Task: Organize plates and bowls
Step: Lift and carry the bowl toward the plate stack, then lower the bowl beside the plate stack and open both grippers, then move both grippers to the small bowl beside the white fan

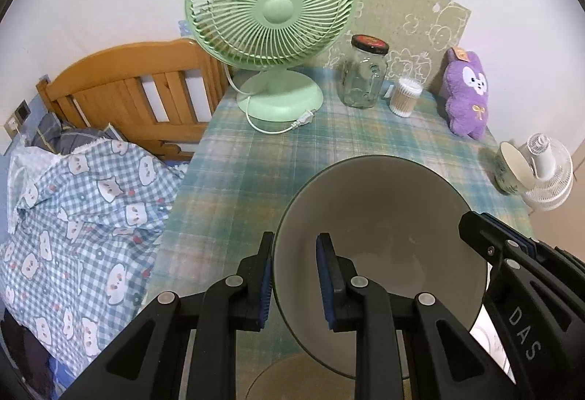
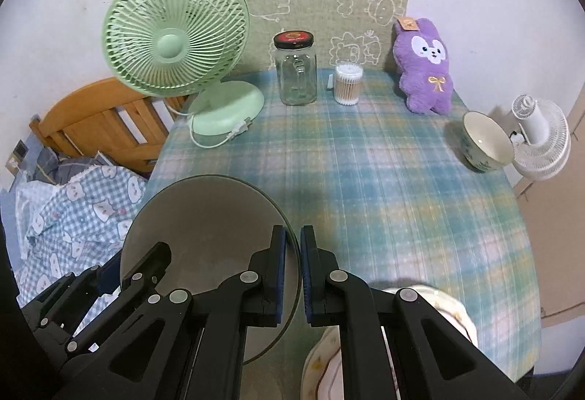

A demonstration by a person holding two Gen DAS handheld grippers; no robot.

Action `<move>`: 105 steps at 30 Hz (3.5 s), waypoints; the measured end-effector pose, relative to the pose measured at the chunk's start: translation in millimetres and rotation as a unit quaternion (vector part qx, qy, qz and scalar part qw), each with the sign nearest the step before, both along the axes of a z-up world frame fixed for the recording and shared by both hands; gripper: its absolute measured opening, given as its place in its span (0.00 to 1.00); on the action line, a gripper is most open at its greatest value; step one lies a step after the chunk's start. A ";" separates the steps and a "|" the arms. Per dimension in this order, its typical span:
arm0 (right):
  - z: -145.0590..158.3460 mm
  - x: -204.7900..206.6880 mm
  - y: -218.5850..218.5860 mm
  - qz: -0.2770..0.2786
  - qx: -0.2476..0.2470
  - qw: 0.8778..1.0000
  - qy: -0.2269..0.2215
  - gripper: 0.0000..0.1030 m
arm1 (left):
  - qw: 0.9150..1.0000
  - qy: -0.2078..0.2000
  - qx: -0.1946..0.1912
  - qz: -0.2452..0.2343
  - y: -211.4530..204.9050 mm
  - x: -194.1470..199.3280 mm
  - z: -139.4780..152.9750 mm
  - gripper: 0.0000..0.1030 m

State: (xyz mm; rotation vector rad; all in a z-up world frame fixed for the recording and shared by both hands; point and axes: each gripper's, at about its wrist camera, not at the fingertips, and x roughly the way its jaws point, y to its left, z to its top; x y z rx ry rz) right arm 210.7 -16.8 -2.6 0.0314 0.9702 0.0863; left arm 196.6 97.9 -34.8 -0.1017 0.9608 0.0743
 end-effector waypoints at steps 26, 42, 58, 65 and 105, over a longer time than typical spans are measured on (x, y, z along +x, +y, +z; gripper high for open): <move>-31.3 -98.4 18.6 -0.027 -0.022 0.998 0.044 0.11 | 0.998 0.033 -0.014 -0.048 17.1 -88.5 -27.3 0.20; -56.6 -105.1 26.5 -0.025 -0.052 0.996 0.073 0.11 | 0.997 0.054 -0.013 -0.051 15.0 -97.7 -53.6 0.20; -65.9 -97.0 30.7 -0.022 -0.069 0.994 0.080 0.11 | 0.996 0.071 -0.016 -0.055 15.0 -90.8 -72.7 0.20; -67.3 -98.4 29.9 -0.014 -0.069 0.994 0.078 0.11 | 0.996 0.067 -0.023 -0.050 16.6 -90.2 -74.3 0.20; 17.6 -82.2 -71.3 -0.022 0.006 1.000 0.004 0.77 | 0.997 -0.018 0.002 -0.079 -41.9 -72.6 20.9 0.76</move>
